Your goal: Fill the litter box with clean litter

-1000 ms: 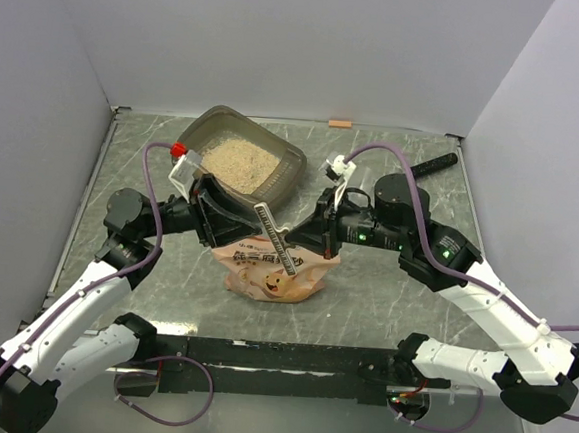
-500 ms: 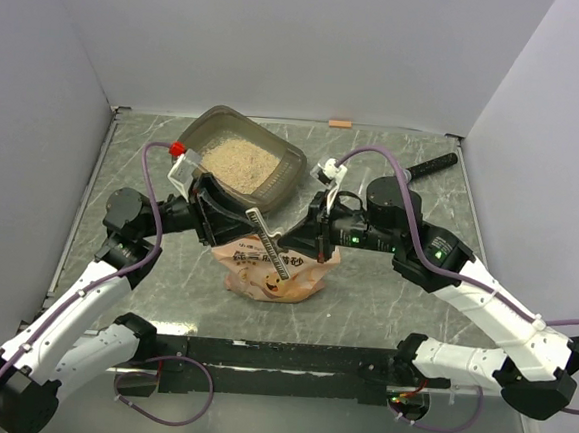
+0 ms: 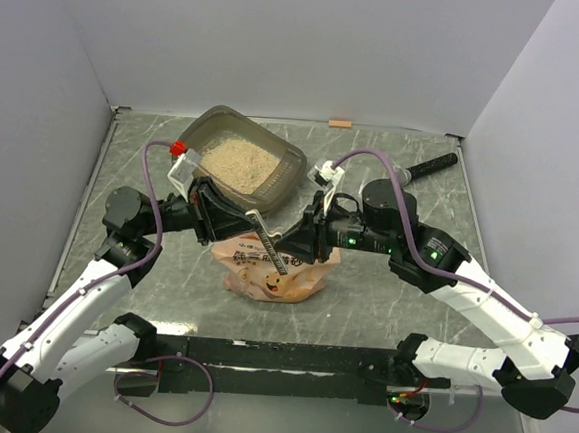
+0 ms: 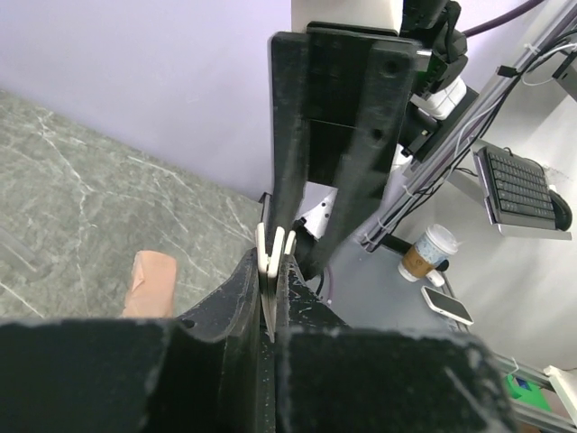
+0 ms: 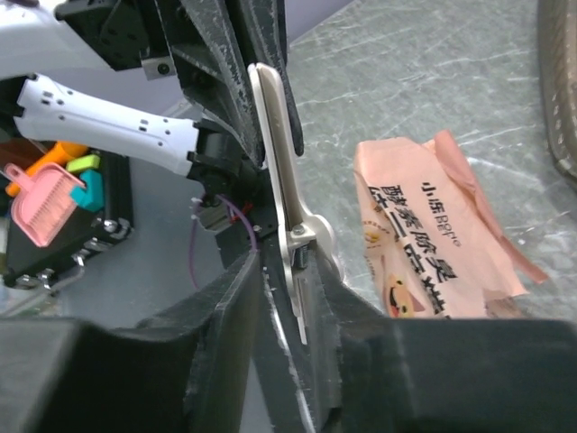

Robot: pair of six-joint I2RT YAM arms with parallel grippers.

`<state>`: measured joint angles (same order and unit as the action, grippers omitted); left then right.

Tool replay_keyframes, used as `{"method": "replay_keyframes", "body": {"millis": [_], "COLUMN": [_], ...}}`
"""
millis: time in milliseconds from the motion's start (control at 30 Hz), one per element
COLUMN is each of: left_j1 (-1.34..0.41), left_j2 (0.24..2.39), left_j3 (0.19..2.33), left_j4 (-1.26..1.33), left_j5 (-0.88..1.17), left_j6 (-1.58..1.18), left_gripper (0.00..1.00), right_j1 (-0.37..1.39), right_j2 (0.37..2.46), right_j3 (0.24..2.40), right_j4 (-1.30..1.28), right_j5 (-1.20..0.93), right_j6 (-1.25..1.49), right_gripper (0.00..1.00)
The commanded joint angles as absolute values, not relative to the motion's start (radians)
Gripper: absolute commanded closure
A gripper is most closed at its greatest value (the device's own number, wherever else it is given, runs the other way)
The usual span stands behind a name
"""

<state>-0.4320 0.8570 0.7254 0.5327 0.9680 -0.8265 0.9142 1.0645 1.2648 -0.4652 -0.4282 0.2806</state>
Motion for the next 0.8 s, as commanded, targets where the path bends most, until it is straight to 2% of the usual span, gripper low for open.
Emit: {"method": "replay_keyframes", "body": {"millis": [0,167,333,767], "left_j1": [-0.425,-0.425,-0.425,-0.425], "left_j2": [0.851,0.845,0.841,0.828], "left_j3": [0.772,0.776,0.779,0.765], "left_j4": [0.561,0.54,0.566,0.618], "left_j5": [0.985,0.997,1.019,1.054], "left_j6": [-0.796,-0.787,-0.814,-0.871], "left_gripper": [0.98,0.98,0.98,0.98], "right_j1": [0.923,0.923,0.922,0.923], "right_j2": [1.023,0.977,0.956,1.014], "right_j3": [1.256,1.255,1.247,1.204], "right_j4": [-0.439,-0.472,-0.472,-0.371], "right_j5": [-0.397,-0.345,-0.345,-0.488], "right_j6": [0.273,0.221,0.19,0.19], "right_gripper": [0.53,0.36,0.27,0.26]}}
